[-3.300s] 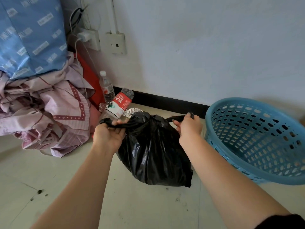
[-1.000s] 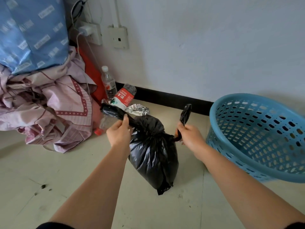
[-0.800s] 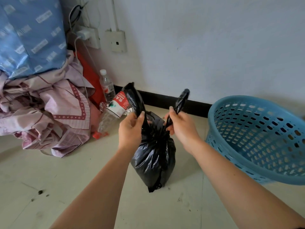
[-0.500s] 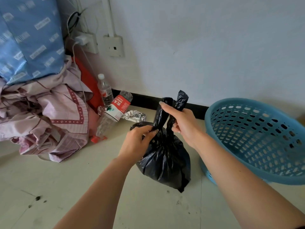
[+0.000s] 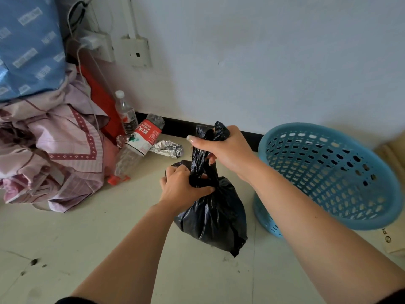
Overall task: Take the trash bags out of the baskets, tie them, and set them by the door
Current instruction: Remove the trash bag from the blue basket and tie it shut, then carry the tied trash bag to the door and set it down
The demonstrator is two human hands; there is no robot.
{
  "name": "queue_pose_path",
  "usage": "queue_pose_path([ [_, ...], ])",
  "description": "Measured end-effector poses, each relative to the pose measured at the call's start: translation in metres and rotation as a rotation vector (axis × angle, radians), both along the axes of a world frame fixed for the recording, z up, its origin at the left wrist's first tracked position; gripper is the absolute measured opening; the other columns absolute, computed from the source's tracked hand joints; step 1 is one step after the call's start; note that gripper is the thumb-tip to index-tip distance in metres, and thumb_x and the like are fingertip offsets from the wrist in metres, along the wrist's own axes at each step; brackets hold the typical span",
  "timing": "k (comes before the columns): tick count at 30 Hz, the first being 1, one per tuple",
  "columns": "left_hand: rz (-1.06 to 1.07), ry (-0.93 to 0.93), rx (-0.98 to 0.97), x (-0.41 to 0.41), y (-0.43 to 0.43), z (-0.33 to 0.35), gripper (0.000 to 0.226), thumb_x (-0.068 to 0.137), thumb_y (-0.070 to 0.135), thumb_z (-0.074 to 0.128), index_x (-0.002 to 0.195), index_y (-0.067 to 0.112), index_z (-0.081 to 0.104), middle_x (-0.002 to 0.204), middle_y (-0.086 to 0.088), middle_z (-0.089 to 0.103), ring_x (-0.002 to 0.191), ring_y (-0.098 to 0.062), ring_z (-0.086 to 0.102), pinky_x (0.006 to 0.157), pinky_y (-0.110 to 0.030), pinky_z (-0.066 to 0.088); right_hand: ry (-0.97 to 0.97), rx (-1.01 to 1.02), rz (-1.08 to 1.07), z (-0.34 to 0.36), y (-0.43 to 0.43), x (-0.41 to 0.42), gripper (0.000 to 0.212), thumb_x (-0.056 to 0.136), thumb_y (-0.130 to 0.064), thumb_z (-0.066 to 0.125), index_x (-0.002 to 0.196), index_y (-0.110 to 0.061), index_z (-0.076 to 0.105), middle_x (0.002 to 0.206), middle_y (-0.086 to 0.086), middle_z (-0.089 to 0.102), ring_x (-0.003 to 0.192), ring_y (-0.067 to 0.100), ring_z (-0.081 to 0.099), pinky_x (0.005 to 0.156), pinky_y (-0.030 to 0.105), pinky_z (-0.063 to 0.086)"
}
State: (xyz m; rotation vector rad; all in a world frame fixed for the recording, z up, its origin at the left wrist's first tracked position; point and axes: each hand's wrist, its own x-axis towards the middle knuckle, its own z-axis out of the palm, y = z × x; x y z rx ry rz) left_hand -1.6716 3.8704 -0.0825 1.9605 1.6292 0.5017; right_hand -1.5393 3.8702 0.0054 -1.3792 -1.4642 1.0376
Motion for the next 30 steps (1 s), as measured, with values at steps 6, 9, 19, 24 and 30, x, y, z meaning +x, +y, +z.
queue_pose_path([
  [6,0.035,0.016,0.011,0.002,-0.003,-0.009,0.021,0.078,0.047,0.070,0.098,0.040,0.068,0.095,0.010,0.041,0.101,-0.012,0.023,0.085,-0.031,0.018,-0.098,0.057,-0.068,0.003,0.000,-0.003,0.043,0.096,-0.037,0.055,0.065,-0.010,0.041,0.055,-0.004,0.029,0.053,0.013,0.030,0.059,0.029,0.028],
  [9,0.047,0.029,0.026,0.001,-0.003,-0.014,0.024,0.081,0.047,0.068,0.103,0.039,0.067,0.101,0.008,0.042,0.108,-0.015,0.028,0.088,-0.032,0.021,-0.076,0.073,-0.114,0.003,0.001,-0.002,0.047,0.095,-0.034,0.058,0.069,0.004,0.048,0.056,0.001,0.035,0.053,0.014,0.034,0.059,0.029,0.031],
  [19,0.080,0.097,0.155,-0.002,0.000,-0.013,0.027,0.085,0.035,0.066,0.108,0.022,0.066,0.101,0.007,0.035,0.103,-0.016,0.030,0.092,-0.034,0.025,0.114,0.037,-0.019,0.025,-0.003,-0.005,0.036,0.094,-0.028,0.061,0.070,-0.002,0.060,0.075,0.021,0.054,0.052,0.019,0.036,0.050,0.027,0.034],
  [24,0.070,0.134,0.088,-0.011,-0.001,-0.003,0.030,0.082,0.039,0.067,0.107,0.024,0.058,0.104,0.005,0.035,0.108,-0.020,0.029,0.096,-0.039,0.029,0.131,-0.035,0.064,0.023,0.001,0.006,0.043,0.091,-0.026,0.066,0.090,0.017,0.058,0.082,0.021,0.052,0.046,0.013,0.031,0.045,0.019,0.031],
  [30,0.020,0.099,0.036,-0.030,-0.011,0.039,0.045,0.078,0.035,0.073,0.115,0.021,0.052,0.106,0.004,0.035,0.110,-0.018,0.029,0.092,-0.032,0.032,0.137,-0.087,0.146,0.051,-0.005,-0.007,0.036,0.087,-0.021,0.071,0.089,0.014,0.063,0.072,0.018,0.051,0.056,0.025,0.038,0.049,0.030,0.032],
])
